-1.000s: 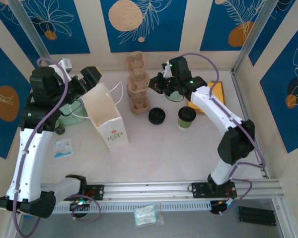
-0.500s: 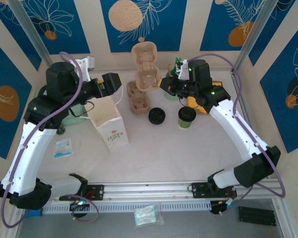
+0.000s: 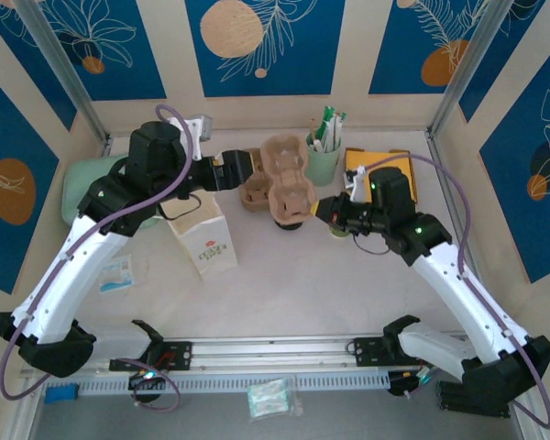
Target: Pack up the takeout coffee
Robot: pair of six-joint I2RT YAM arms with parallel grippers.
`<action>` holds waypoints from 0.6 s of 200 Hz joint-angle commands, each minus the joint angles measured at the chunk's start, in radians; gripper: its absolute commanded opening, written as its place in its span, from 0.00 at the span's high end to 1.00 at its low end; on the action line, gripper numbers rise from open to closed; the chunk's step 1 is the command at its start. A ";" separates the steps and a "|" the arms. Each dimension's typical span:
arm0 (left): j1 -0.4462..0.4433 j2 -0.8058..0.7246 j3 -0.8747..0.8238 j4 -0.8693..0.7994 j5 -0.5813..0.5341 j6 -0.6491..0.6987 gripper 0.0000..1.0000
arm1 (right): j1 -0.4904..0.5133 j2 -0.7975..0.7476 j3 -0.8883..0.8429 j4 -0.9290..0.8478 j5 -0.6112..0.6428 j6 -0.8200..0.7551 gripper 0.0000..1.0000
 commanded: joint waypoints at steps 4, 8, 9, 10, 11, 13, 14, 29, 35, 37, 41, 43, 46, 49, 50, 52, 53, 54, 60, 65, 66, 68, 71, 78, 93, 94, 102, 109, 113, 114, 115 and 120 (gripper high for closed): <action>-0.023 0.004 -0.032 0.043 -0.019 -0.008 0.02 | 0.032 -0.071 -0.112 -0.036 -0.041 0.047 1.00; -0.026 0.003 -0.035 0.044 -0.019 -0.010 0.02 | 0.040 -0.078 -0.131 -0.034 -0.045 0.053 1.00; -0.026 0.003 -0.036 0.044 -0.019 -0.009 0.02 | 0.042 -0.080 -0.137 -0.033 -0.045 0.054 1.00; -0.027 0.003 -0.037 0.045 -0.019 -0.009 0.02 | 0.044 -0.081 -0.140 -0.033 -0.046 0.054 1.00; -0.027 0.004 -0.037 0.046 -0.019 -0.010 0.02 | 0.045 -0.082 -0.145 -0.033 -0.047 0.056 1.00; -0.028 0.004 -0.040 0.047 -0.019 -0.011 0.02 | 0.049 -0.083 -0.153 -0.033 -0.047 0.056 1.00; -0.028 0.003 -0.042 0.048 -0.019 -0.011 0.02 | 0.051 -0.084 -0.159 -0.032 -0.047 0.057 1.00; -0.035 0.001 -0.056 0.058 -0.019 -0.017 0.02 | 0.086 -0.094 -0.215 -0.036 -0.046 0.064 1.00; -0.037 0.001 -0.062 0.061 -0.021 -0.018 0.01 | 0.101 -0.092 -0.237 -0.034 -0.040 0.067 1.00; -0.038 0.000 -0.064 0.062 -0.021 -0.019 0.01 | 0.105 -0.091 -0.245 -0.033 -0.038 0.069 1.00; -0.039 -0.001 -0.068 0.064 -0.021 -0.021 0.01 | 0.115 -0.090 -0.259 -0.028 -0.035 0.073 1.00; -0.040 -0.002 -0.070 0.065 -0.021 -0.022 0.01 | 0.120 -0.088 -0.266 -0.024 -0.034 0.076 1.00; -0.041 -0.002 -0.072 0.067 -0.022 -0.023 0.01 | 0.126 -0.087 -0.277 -0.016 -0.034 0.079 1.00; -0.041 -0.003 -0.075 0.068 -0.022 -0.024 0.01 | 0.133 -0.083 -0.289 -0.007 -0.033 0.082 1.00; -0.042 -0.003 -0.076 0.069 -0.022 -0.024 0.01 | 0.134 -0.082 -0.293 -0.004 -0.033 0.083 1.00; -0.043 -0.003 -0.077 0.069 -0.022 -0.025 0.01 | 0.139 -0.081 -0.300 0.001 -0.032 0.084 1.00; -0.043 -0.002 -0.079 0.069 -0.022 -0.025 0.01 | 0.140 -0.079 -0.303 0.003 -0.031 0.085 1.00; -0.044 -0.003 -0.079 0.070 -0.022 -0.025 0.01 | 0.142 -0.077 -0.306 0.006 -0.030 0.085 1.00; -0.045 -0.003 -0.083 0.071 -0.022 -0.026 0.00 | 0.152 -0.067 -0.322 0.015 -0.023 0.089 1.00; -0.048 -0.003 -0.086 0.071 -0.023 -0.026 0.00 | 0.160 -0.058 -0.334 0.022 -0.019 0.091 1.00; -0.048 -0.002 -0.087 0.072 -0.023 -0.027 0.00 | 0.162 -0.055 -0.337 0.026 -0.019 0.092 1.00; -0.048 -0.002 -0.088 0.071 -0.023 -0.028 0.00 | 0.165 -0.052 -0.342 0.030 -0.017 0.091 1.00; -0.049 -0.002 -0.089 0.071 -0.025 -0.027 0.00 | 0.170 -0.045 -0.348 0.038 -0.017 0.092 1.00; -0.051 -0.004 -0.093 0.072 -0.024 -0.028 0.00 | 0.179 -0.030 -0.363 0.049 -0.013 0.091 1.00; -0.056 -0.007 -0.099 0.071 -0.025 -0.030 0.00 | 0.191 -0.002 -0.399 0.080 -0.015 0.098 1.00; -0.056 -0.007 -0.099 0.071 -0.025 -0.030 0.00 | 0.192 -0.001 -0.401 0.083 -0.015 0.099 1.00; -0.056 -0.011 -0.103 0.069 -0.028 -0.027 0.01 | 0.194 0.010 -0.417 0.095 -0.015 0.101 1.00; -0.058 -0.015 -0.106 0.069 -0.030 -0.028 0.01 | 0.194 0.020 -0.431 0.102 -0.017 0.102 1.00; -0.059 -0.016 -0.108 0.069 -0.031 -0.027 0.00 | 0.194 0.023 -0.438 0.104 -0.017 0.101 1.00; -0.059 -0.017 -0.108 0.069 -0.031 -0.028 0.00 | 0.194 0.024 -0.440 0.105 -0.017 0.101 1.00; -0.060 -0.017 -0.108 0.069 -0.031 -0.029 0.00 | 0.195 0.025 -0.441 0.105 -0.017 0.101 1.00; -0.058 -0.020 -0.111 0.071 -0.031 -0.028 0.01 | 0.194 0.030 -0.449 0.107 -0.015 0.097 1.00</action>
